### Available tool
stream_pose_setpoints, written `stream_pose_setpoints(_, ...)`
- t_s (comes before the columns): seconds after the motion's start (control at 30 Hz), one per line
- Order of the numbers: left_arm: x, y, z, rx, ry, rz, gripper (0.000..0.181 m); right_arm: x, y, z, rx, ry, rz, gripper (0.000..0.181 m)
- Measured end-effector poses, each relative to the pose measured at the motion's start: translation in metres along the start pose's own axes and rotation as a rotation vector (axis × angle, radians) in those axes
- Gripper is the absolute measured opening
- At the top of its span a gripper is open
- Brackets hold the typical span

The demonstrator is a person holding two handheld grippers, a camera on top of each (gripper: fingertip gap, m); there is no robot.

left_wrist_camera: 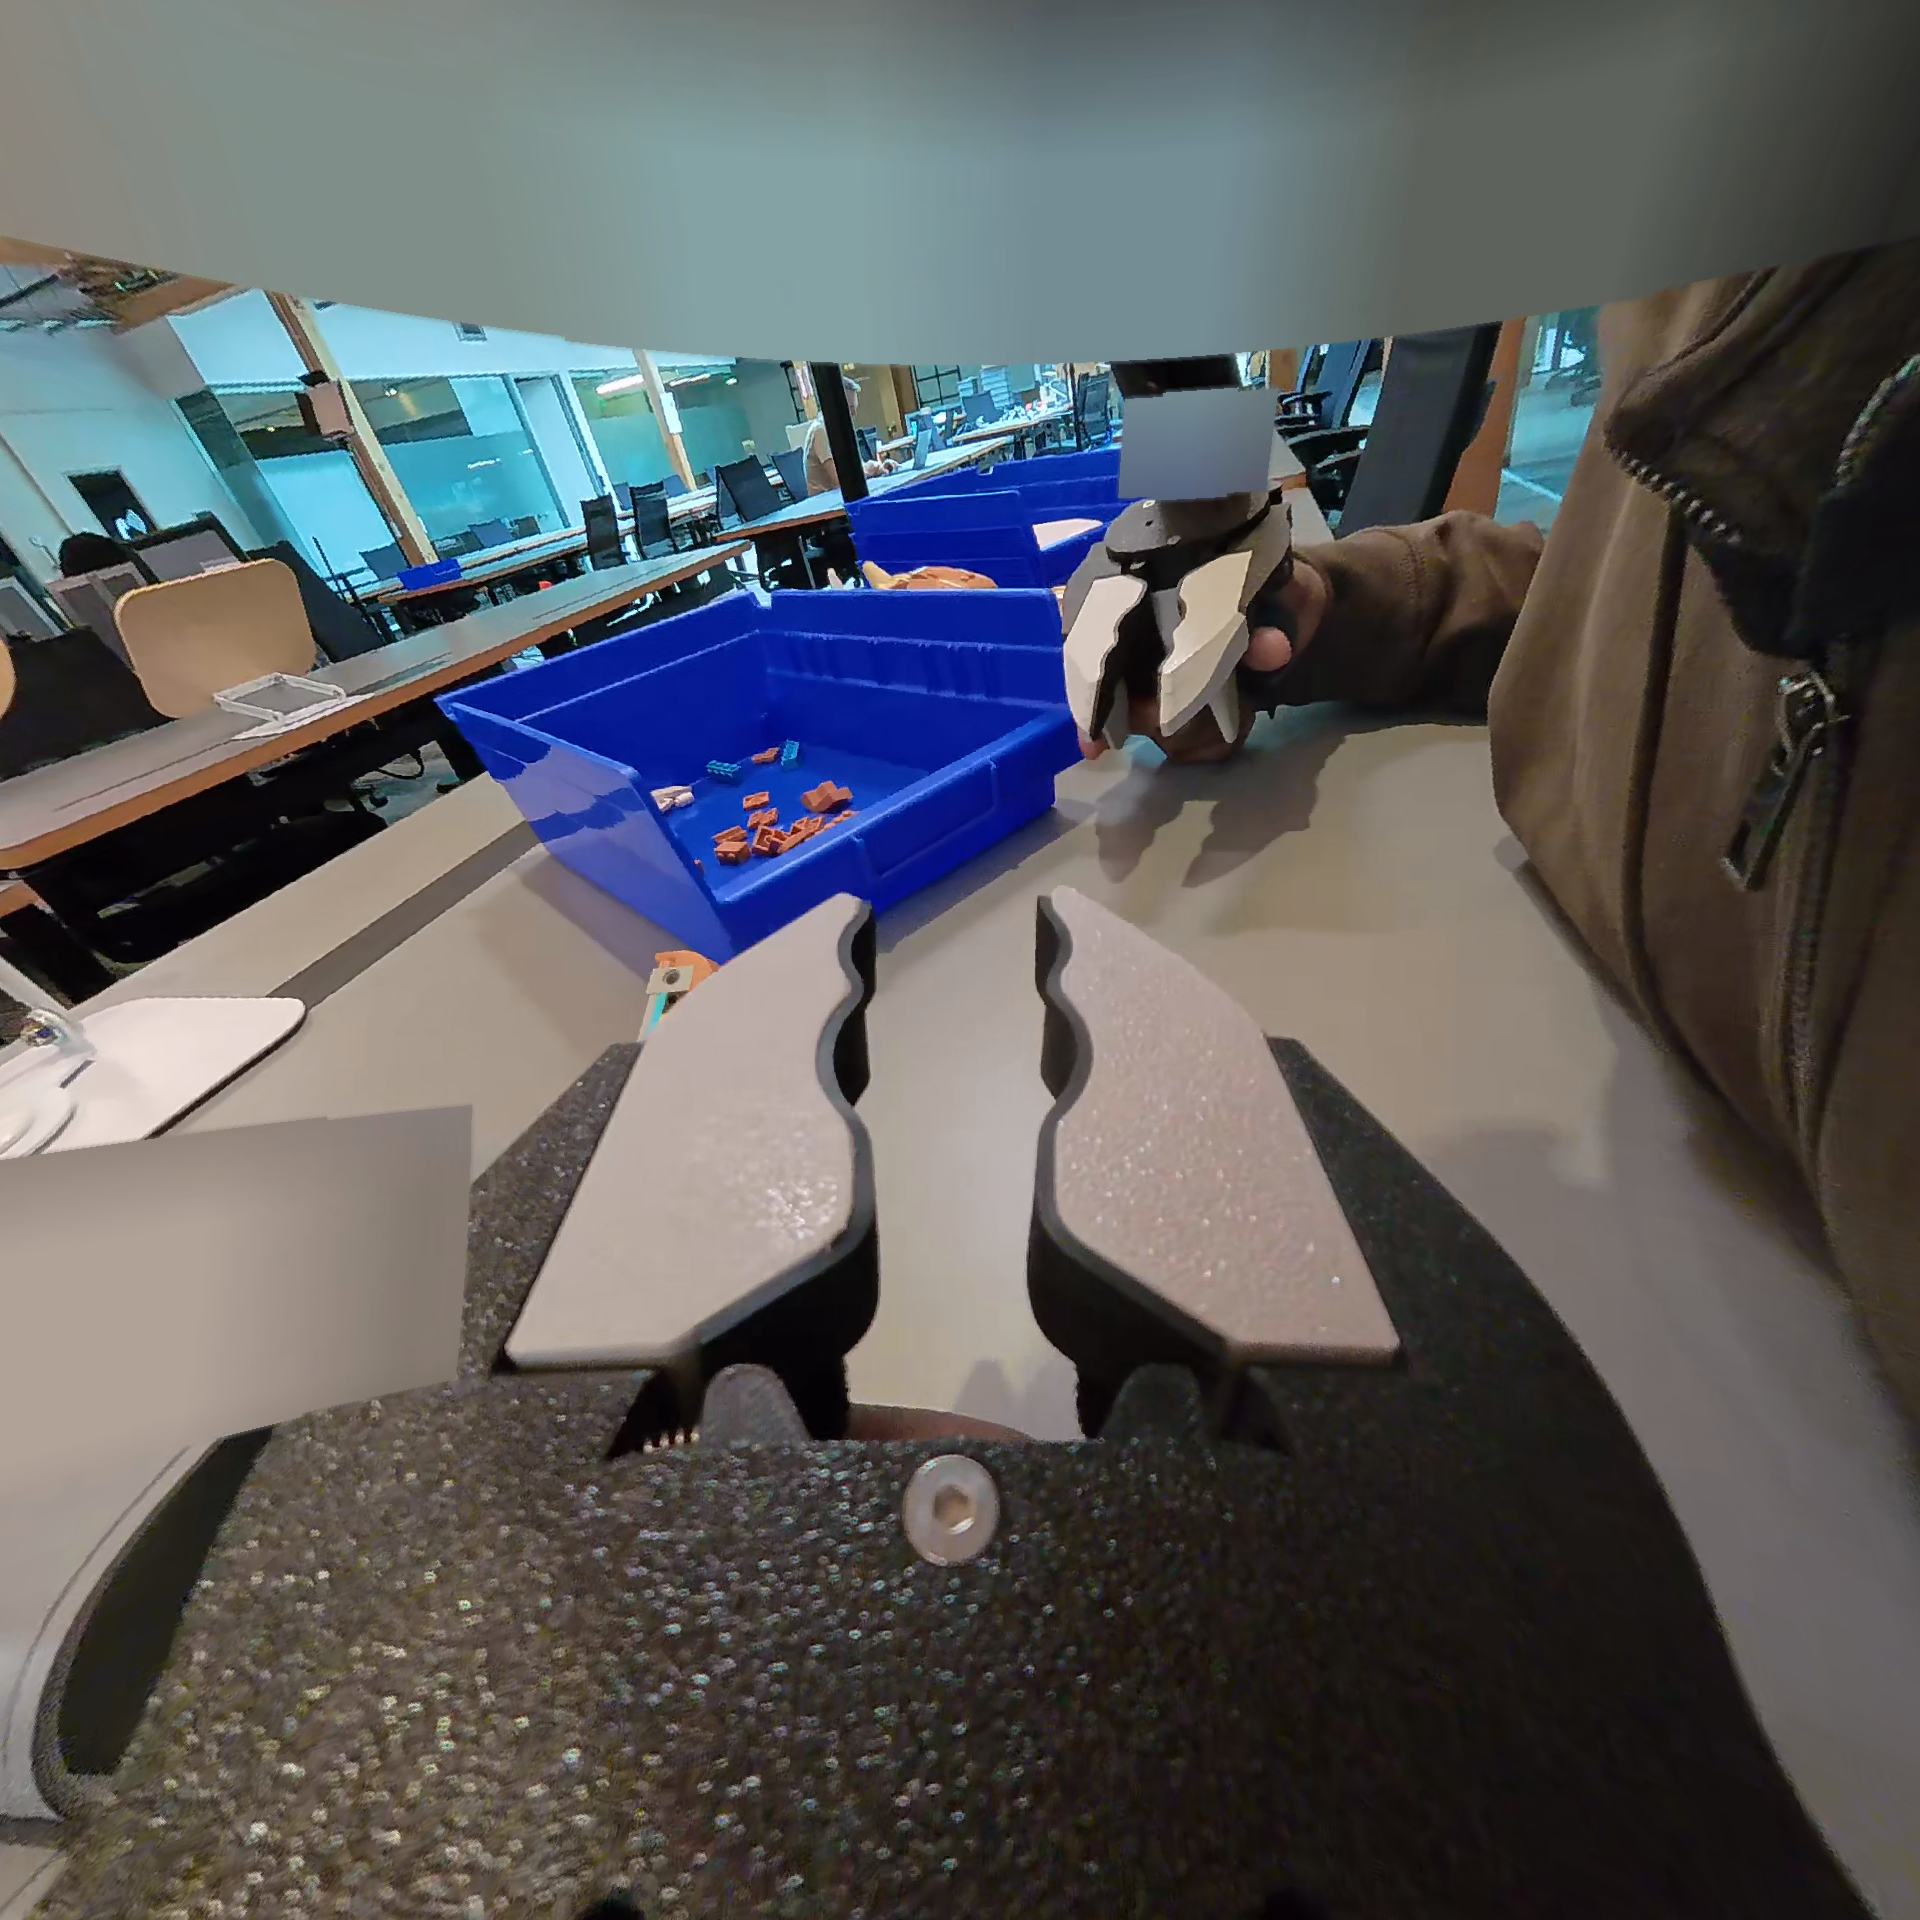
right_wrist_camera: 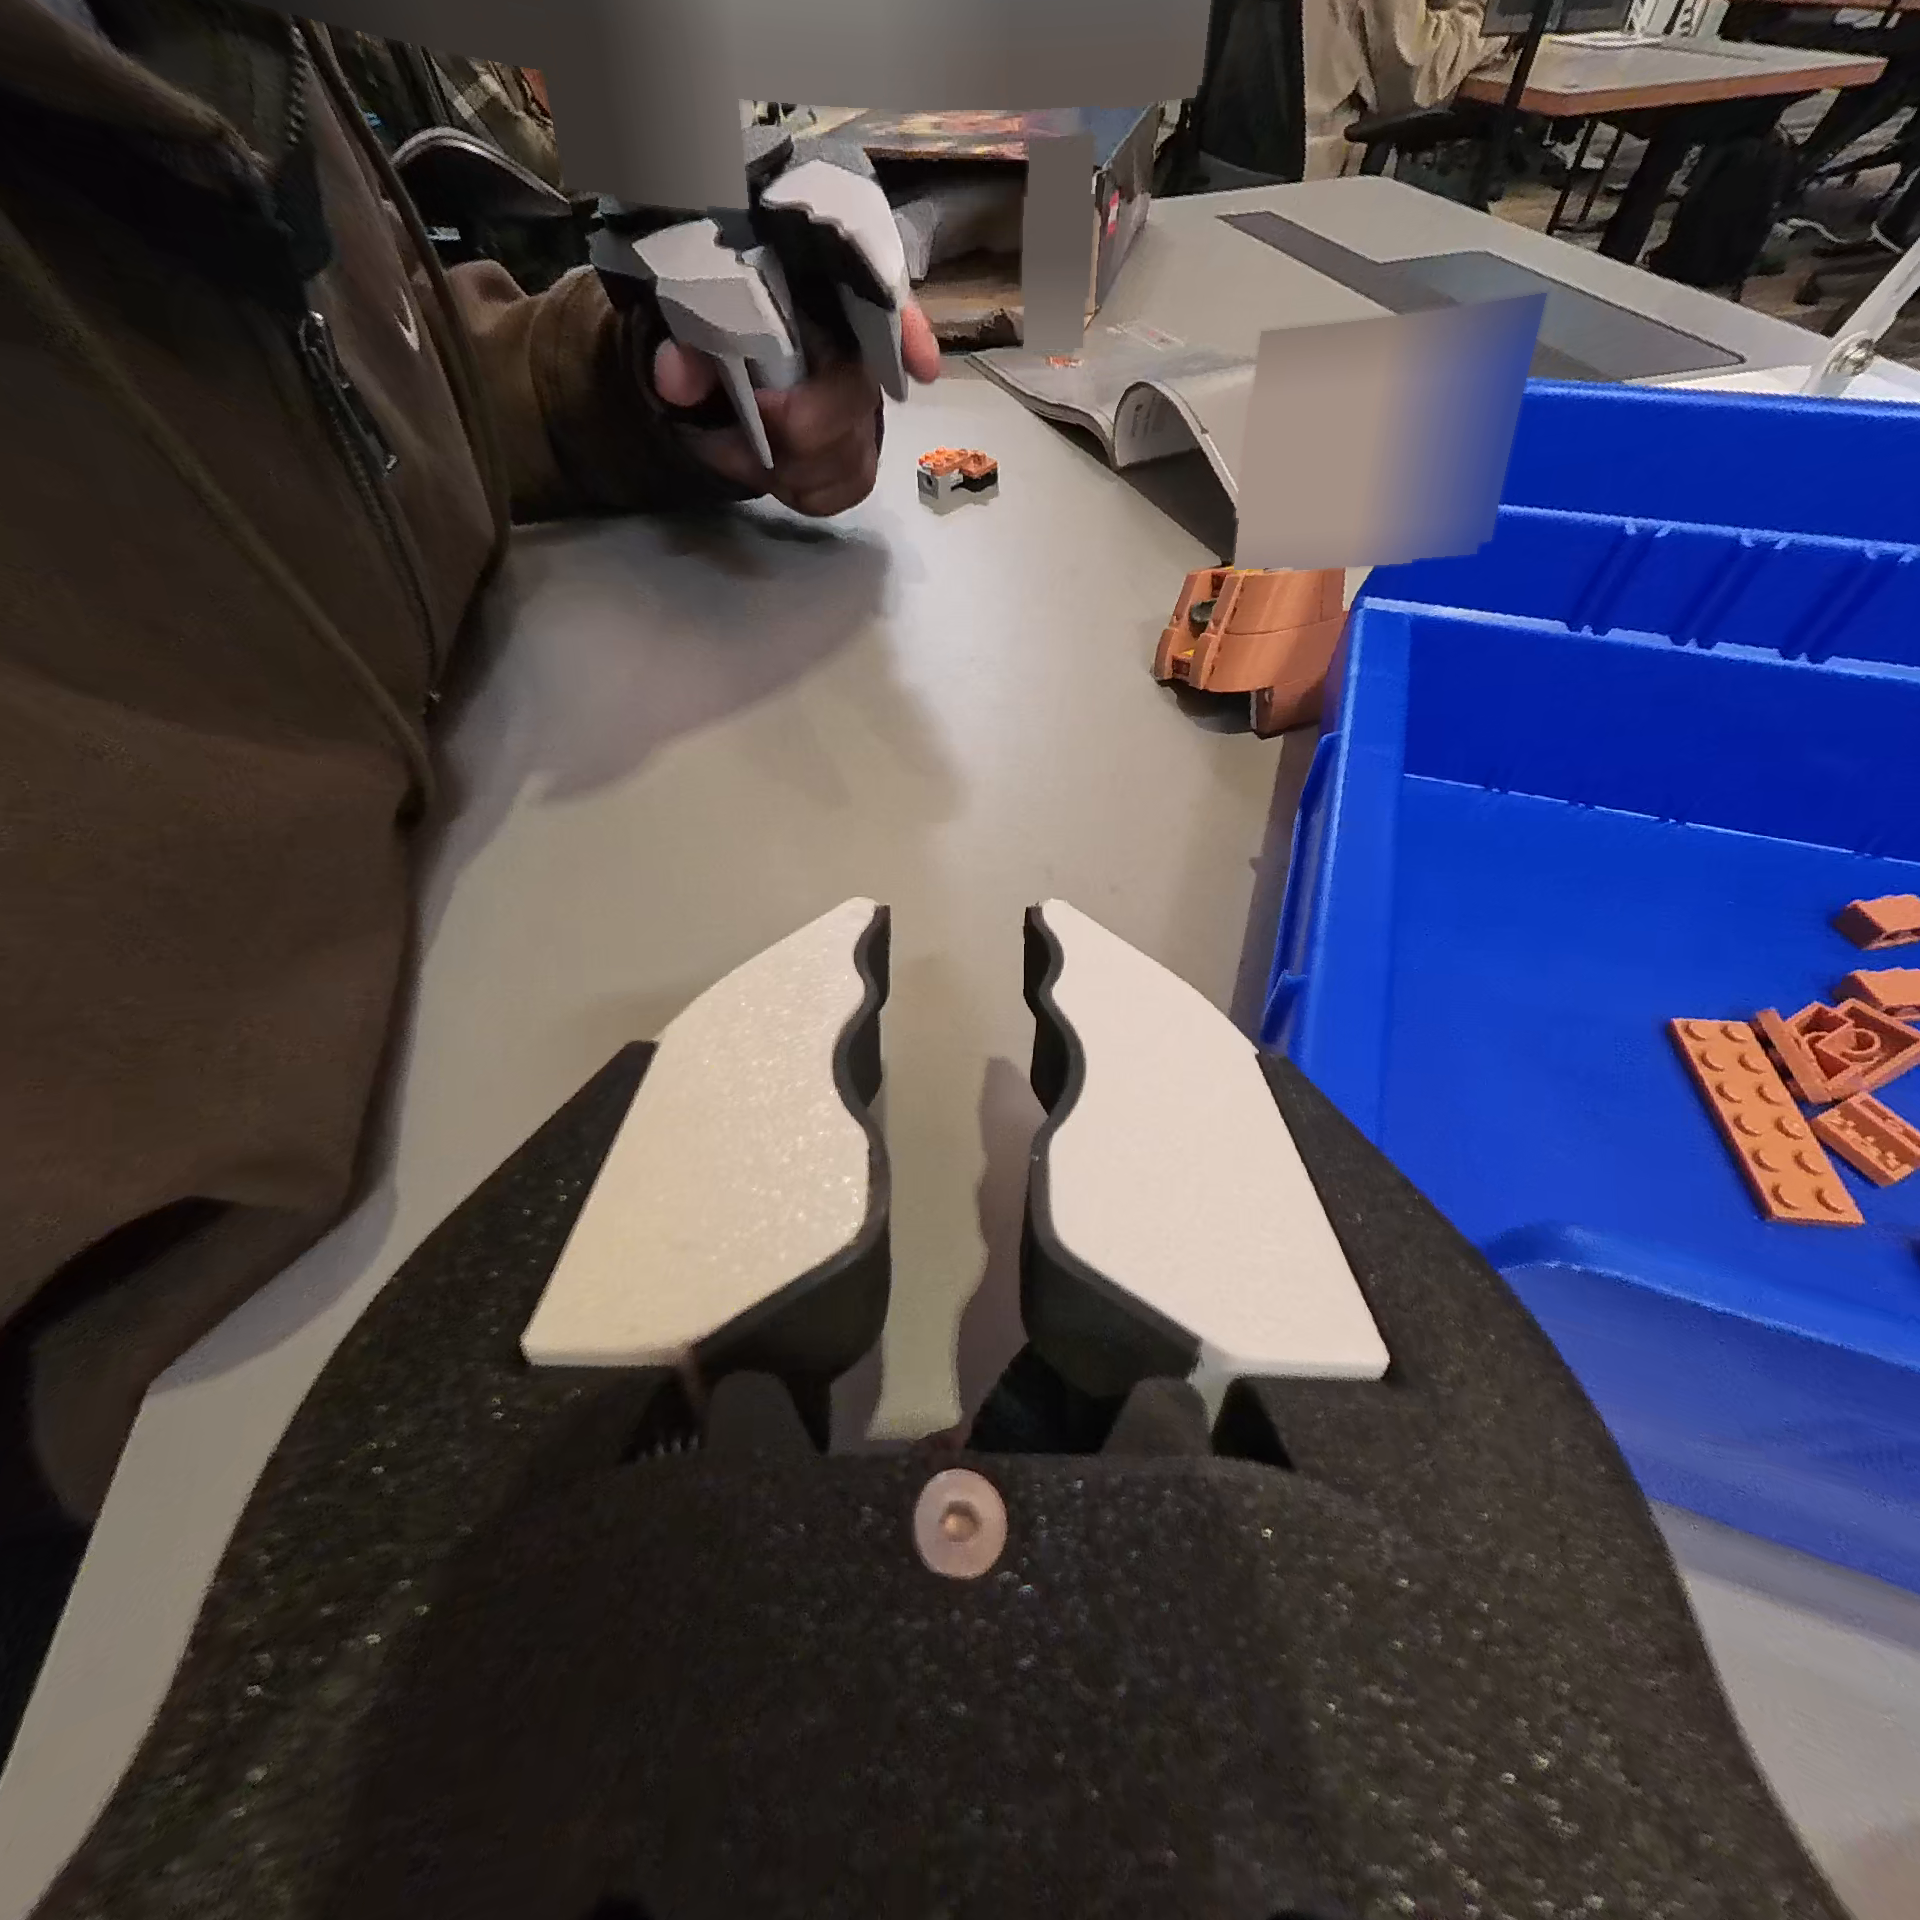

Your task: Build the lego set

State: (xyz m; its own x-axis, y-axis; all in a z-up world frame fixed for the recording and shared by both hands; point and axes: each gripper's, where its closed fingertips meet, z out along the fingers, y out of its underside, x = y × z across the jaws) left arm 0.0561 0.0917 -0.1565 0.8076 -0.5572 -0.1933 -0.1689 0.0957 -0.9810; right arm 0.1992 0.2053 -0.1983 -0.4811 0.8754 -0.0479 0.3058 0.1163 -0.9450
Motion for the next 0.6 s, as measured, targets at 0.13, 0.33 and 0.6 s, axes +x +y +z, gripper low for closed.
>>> stream_pose_setpoints(0.13,-0.0012,0.0,0.0002,-0.001,-0.004,-0.008,0.029,0.0,-0.0003,-0.0003,0.002,-0.003,0.003,0.025)
stream_pose_setpoints(0.33,-0.0031,0.0017,0.0008,-0.009,-0.011,-0.013,0.029,-0.0002,-0.0007,-0.0007,0.006,-0.01,0.01,0.024)
stream_pose_setpoints(0.6,-0.0071,-0.005,-0.0029,0.019,-0.029,-0.033,0.029,0.0008,-0.0015,-0.0014,0.014,-0.009,0.019,0.022)
